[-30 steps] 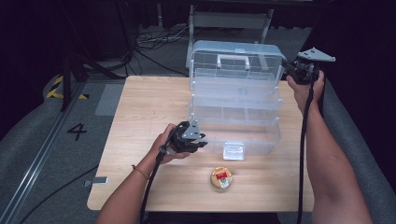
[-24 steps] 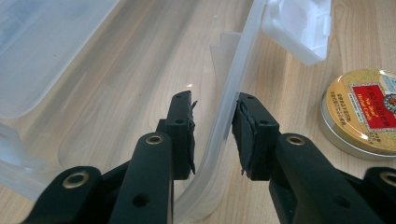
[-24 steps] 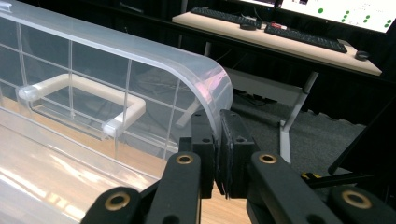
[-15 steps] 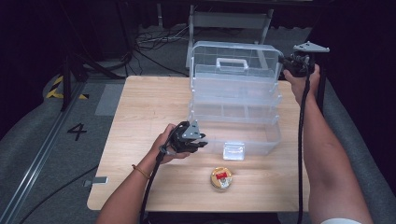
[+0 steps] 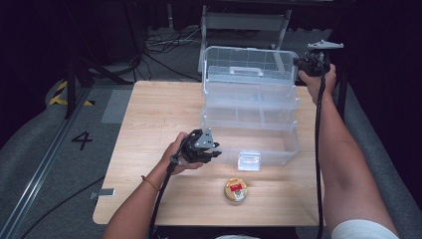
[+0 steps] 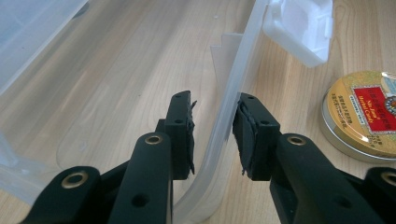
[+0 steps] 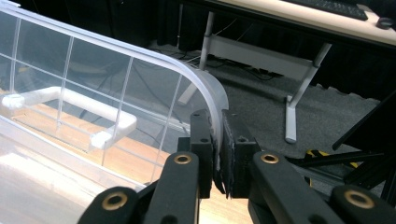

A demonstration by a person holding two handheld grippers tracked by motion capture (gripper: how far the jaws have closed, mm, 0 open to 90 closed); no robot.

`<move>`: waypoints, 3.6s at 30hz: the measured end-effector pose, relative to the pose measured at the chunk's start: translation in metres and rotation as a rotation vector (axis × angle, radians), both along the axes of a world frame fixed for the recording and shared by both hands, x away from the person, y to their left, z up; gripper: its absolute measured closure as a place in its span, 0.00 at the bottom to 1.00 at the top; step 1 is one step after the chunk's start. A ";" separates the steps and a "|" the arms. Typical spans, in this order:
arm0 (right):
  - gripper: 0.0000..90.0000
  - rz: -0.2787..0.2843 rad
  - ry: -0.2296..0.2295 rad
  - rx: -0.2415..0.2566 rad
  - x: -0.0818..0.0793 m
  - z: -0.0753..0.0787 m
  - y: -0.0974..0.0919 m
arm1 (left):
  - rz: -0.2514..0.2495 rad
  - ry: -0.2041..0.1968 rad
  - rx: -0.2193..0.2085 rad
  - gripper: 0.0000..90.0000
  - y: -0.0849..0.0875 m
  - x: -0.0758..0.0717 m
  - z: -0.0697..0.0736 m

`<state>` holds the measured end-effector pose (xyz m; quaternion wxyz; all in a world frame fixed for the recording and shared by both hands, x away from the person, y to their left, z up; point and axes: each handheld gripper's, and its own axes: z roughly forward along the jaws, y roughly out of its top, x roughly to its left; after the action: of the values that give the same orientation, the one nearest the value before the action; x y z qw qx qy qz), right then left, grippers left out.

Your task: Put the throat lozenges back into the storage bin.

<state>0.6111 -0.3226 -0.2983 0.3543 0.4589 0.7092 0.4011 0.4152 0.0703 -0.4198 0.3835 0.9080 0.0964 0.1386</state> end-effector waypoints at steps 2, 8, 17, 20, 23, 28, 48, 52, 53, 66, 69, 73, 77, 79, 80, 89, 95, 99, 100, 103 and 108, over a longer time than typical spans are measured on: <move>0.94 0.001 0.016 -0.004 0.004 0.000 -0.001 | 0.000 0.002 0.000 0.76 0.000 0.000 0.000; 0.93 0.009 0.056 -0.027 0.014 0.000 0.001 | -0.002 0.011 -0.007 0.76 0.000 0.001 0.000; 0.93 -0.003 0.118 -0.033 0.031 -0.007 0.001 | 0.005 0.019 -0.007 0.75 0.000 0.001 0.000; 0.92 -0.013 0.141 -0.054 0.037 -0.010 0.003 | 0.001 0.019 -0.005 0.75 0.000 0.002 0.000; 0.92 -0.028 0.169 -0.059 0.040 -0.011 0.004 | -0.002 0.030 -0.016 0.75 0.000 0.002 -0.001; 0.91 -0.033 0.206 -0.068 0.046 -0.018 0.001 | -0.008 0.044 -0.020 0.75 0.000 0.003 -0.002; 0.76 0.019 0.190 -0.046 -0.001 -0.012 -0.007 | -0.006 0.048 -0.028 0.79 -0.006 0.002 -0.003; 0.72 0.059 0.163 -0.047 -0.032 -0.004 -0.008 | 0.000 0.041 -0.025 0.79 -0.007 0.001 -0.002; 0.72 0.067 0.156 -0.045 -0.038 -0.003 -0.008 | -0.001 0.042 -0.025 0.79 -0.007 0.001 -0.002; 0.49 0.172 0.190 -0.063 -0.113 -0.008 -0.010 | 0.003 0.031 -0.007 0.81 -0.013 -0.004 -0.001; 0.45 0.198 0.178 -0.078 -0.129 -0.002 -0.006 | 0.007 0.024 -0.012 0.81 -0.014 -0.005 -0.002; 0.42 0.253 0.161 -0.111 -0.158 0.006 0.002 | 0.008 0.015 -0.028 0.80 -0.012 -0.008 0.000; 0.40 0.306 0.151 -0.119 -0.182 0.006 0.008 | 0.032 -0.009 -0.050 0.74 -0.003 -0.012 0.006; 0.40 0.335 0.147 -0.120 -0.194 0.003 0.010 | 0.055 -0.011 -0.071 0.70 0.004 -0.014 0.010; 0.40 0.355 0.156 -0.123 -0.200 0.001 0.012 | 0.058 -0.014 -0.073 0.68 0.008 -0.015 0.012; 0.40 0.503 0.200 -0.174 -0.245 -0.018 0.031 | 0.162 -0.051 -0.087 0.41 0.043 -0.033 0.027; 0.38 0.590 0.256 -0.224 -0.266 -0.037 0.050 | 0.204 -0.004 -0.001 0.29 0.069 -0.046 0.013; 0.35 0.635 0.291 -0.261 -0.277 -0.050 0.063 | 0.219 0.069 0.038 0.25 0.082 -0.048 -0.007; 0.34 0.643 0.306 -0.260 -0.278 -0.052 0.066 | 0.224 0.082 0.046 0.24 0.084 -0.049 -0.014; 0.30 0.680 0.357 -0.288 -0.285 -0.065 0.079 | 0.241 0.120 0.092 0.23 0.089 -0.051 -0.034; 0.26 0.729 0.426 -0.339 -0.290 -0.085 0.103 | 0.263 0.157 0.094 0.22 0.097 -0.050 -0.053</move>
<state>0.3208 -0.2199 -0.3835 0.1064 0.1871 0.9372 0.2743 0.3652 0.1672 -0.4732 0.3104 0.9125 0.2378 0.1205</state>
